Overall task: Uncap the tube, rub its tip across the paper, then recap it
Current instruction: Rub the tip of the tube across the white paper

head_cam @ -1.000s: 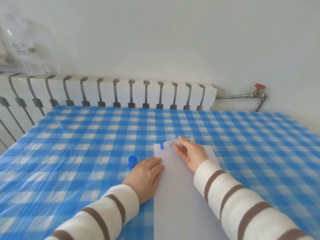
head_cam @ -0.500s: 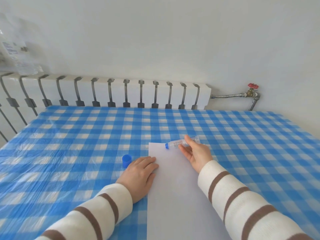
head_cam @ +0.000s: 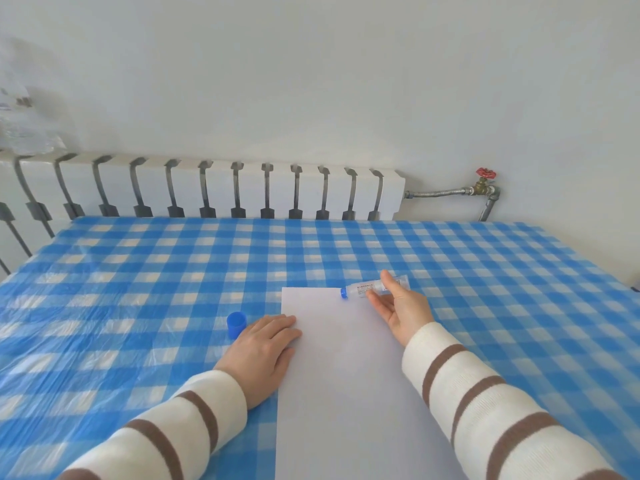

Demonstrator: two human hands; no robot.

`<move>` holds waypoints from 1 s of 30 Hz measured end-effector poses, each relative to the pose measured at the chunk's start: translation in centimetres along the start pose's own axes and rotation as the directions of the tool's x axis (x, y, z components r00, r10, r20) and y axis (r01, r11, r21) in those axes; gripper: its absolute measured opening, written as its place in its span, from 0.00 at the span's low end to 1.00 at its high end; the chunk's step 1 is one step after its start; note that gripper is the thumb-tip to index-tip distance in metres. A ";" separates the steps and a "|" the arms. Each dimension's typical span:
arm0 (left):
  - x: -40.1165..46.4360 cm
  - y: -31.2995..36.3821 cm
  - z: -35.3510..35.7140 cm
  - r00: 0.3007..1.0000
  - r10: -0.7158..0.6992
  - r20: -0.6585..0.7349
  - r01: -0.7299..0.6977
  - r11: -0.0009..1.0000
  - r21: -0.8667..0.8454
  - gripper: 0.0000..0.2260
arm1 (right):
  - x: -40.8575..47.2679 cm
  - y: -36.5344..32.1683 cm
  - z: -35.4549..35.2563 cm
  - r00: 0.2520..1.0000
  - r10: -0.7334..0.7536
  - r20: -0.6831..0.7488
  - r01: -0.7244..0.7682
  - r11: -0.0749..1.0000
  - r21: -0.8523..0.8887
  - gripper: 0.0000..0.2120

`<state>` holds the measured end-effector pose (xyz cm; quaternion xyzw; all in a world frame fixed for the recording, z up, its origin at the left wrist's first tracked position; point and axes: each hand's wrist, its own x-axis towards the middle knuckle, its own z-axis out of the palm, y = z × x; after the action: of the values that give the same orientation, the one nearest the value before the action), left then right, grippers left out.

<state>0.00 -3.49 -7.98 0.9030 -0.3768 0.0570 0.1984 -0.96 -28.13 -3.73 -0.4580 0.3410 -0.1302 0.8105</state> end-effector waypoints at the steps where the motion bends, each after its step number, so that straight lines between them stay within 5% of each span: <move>1: 0.0 0.0 0.0 1.000 0.002 -0.006 -0.002 1.000 -0.005 0.16 | 0.1 -0.1 -0.2 1.000 -0.001 -0.008 0.002 1.000 0.004 0.21; 17: -0.2 0.1 -0.1 0.999 0.017 -0.039 -0.017 1.000 -0.007 0.15 | 0.9 -2.1 -4.0 0.990 -0.019 -0.137 0.012 0.999 -0.053 0.21; 23: -0.2 0.2 -0.2 1.000 0.003 -0.023 -0.004 1.000 -0.003 0.16 | 0.9 -2.7 -4.8 0.987 -0.028 -0.161 0.027 1.000 -0.010 0.14; 30: -0.2 0.1 -0.1 1.000 -0.008 -0.016 0.008 1.000 -0.005 0.16 | 1.2 -3.0 -5.7 0.983 -0.019 -0.182 0.028 0.999 0.042 0.20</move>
<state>-0.19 -3.41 -7.88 0.9035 -0.3718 0.0627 0.2039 -3.57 -34.12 -3.78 -0.4302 0.4052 -0.1885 0.7843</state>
